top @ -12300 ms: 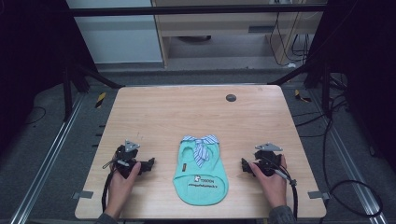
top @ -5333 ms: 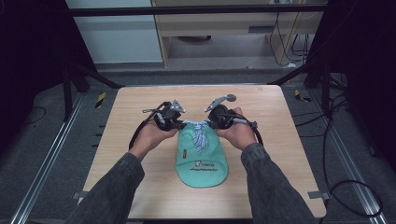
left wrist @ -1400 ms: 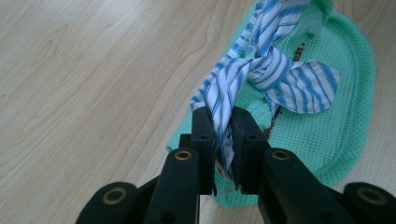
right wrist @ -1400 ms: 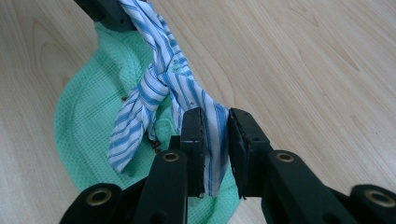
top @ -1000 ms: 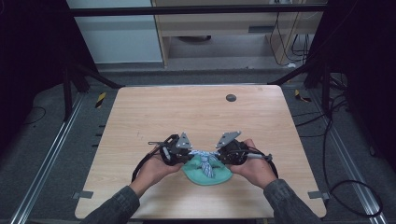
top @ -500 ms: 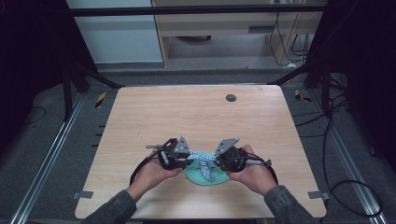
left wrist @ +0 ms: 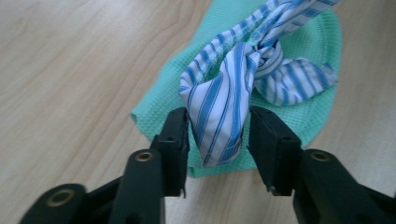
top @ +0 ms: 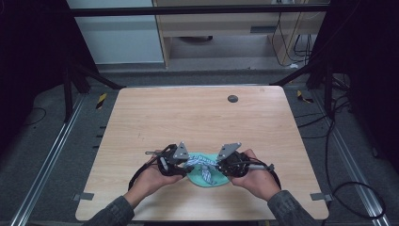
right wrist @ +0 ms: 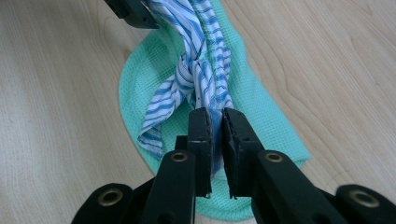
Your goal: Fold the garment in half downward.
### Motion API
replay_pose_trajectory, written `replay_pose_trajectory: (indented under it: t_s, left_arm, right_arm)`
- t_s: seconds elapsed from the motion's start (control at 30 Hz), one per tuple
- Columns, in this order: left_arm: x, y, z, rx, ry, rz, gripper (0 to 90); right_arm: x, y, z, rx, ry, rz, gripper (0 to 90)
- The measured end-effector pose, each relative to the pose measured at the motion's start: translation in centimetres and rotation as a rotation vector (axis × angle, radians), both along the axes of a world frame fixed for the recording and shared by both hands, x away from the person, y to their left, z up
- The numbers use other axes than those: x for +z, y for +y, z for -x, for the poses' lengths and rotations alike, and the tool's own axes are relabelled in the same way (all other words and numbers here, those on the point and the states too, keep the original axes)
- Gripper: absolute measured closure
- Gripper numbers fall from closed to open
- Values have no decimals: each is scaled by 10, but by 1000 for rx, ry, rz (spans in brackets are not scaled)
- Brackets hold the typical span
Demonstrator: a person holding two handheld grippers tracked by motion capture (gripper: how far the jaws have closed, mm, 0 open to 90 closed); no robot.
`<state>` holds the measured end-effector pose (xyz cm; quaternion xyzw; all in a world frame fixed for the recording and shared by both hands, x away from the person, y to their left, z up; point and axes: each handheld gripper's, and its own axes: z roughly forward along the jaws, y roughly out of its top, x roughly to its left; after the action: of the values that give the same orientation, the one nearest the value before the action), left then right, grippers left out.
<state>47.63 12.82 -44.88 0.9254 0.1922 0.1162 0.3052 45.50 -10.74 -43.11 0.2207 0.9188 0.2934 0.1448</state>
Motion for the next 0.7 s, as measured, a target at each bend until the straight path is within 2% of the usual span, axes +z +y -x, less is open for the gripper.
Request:
replay_pose_trajectory:
  t_s: [0.4, 0.53, 0.7]
  left_arm:
    - [-5, 2, 12, -27, -10, 4, 599]
    - [-7, 5, 15, -32, -17, 10, 697]
    - [-12, 6, 18, -44, -6, 10, 760]
  right_arm:
    - [-8, -2, 8, 8, 24, -6, 772]
    - [-11, -4, 9, 9, 31, -7, 798]
    - [-14, -5, 13, 19, 37, -7, 812]
